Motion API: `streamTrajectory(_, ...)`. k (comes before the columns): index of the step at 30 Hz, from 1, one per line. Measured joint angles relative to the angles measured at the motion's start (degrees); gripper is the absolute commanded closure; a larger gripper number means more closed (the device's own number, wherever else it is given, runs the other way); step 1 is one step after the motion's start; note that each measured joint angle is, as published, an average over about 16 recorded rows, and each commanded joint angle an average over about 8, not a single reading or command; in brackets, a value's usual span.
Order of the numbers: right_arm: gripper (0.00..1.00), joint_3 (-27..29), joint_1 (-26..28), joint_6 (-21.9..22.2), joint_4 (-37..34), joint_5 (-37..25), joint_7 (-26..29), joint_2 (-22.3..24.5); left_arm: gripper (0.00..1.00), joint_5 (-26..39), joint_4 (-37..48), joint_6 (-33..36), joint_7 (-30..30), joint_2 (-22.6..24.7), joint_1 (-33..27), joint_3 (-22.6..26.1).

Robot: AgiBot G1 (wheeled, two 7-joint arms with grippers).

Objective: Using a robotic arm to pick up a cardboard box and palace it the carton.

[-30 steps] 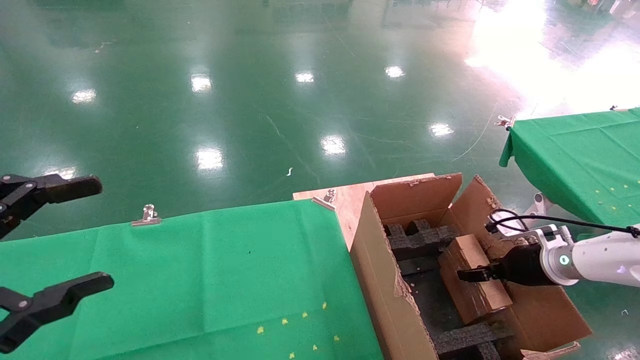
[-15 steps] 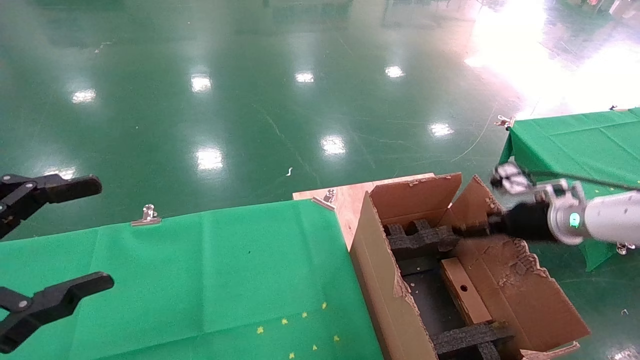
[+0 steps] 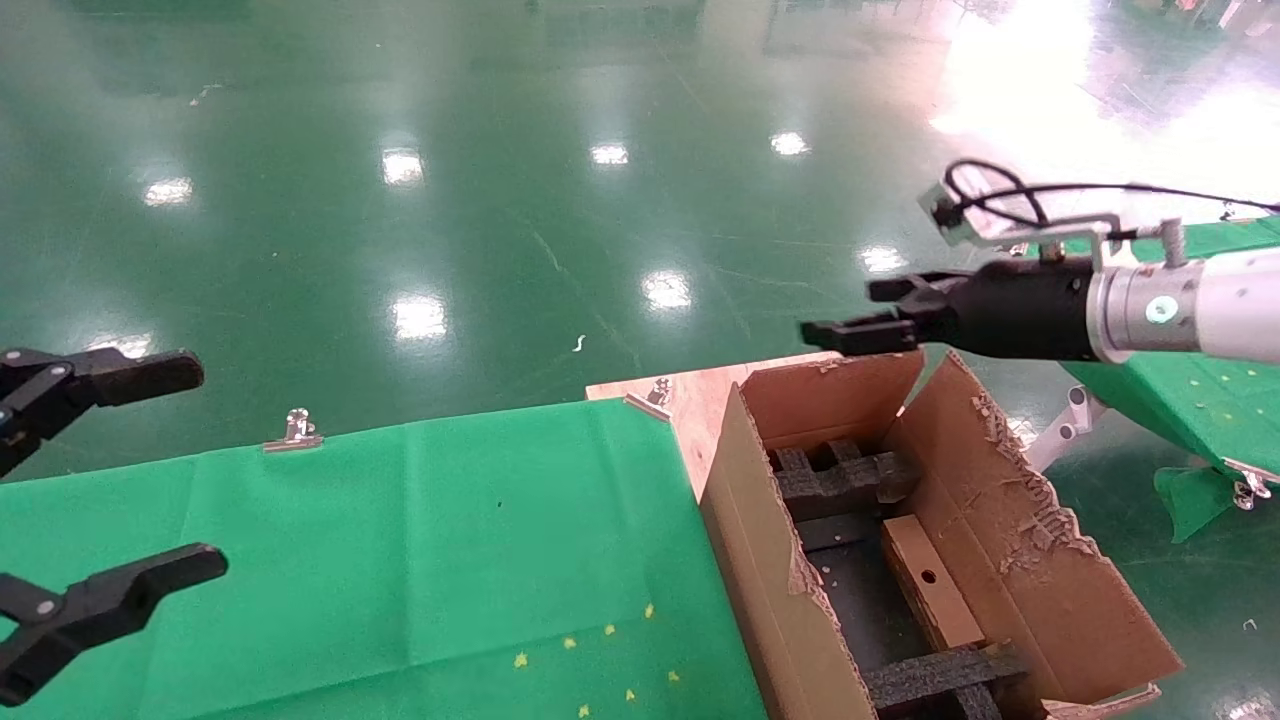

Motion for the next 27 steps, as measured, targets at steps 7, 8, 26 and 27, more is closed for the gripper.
streamTrajectory(7, 0.0, 1.8, 0.5, -3.2, 2.2, 4.0, -0.9, 0.9, 0.0, 0.0, 0.0, 0.0, 0.0, 0.0, 0.0, 0.0)
streamTrajectory(8, 0.0, 1.9, 0.5, -3.4, 2.3, 4.2, -1.0, 0.9, 0.0, 0.0, 0.0, 0.0, 0.0, 0.0, 0.0, 0.0)
streamTrajectory(26, 0.0, 11.4, -6.5, -8.4, 6.0, 6.6, -5.6, -0.7, 0.0, 0.0, 0.0, 0.0, 0.0, 0.0, 0.0, 0.0)
streamTrajectory(27, 0.0, 12.2, -7.1, -8.9, 6.3, 6.8, -6.1, -0.9, 0.0, 0.0, 0.0, 0.0, 0.0, 0.0, 0.0, 0.0)
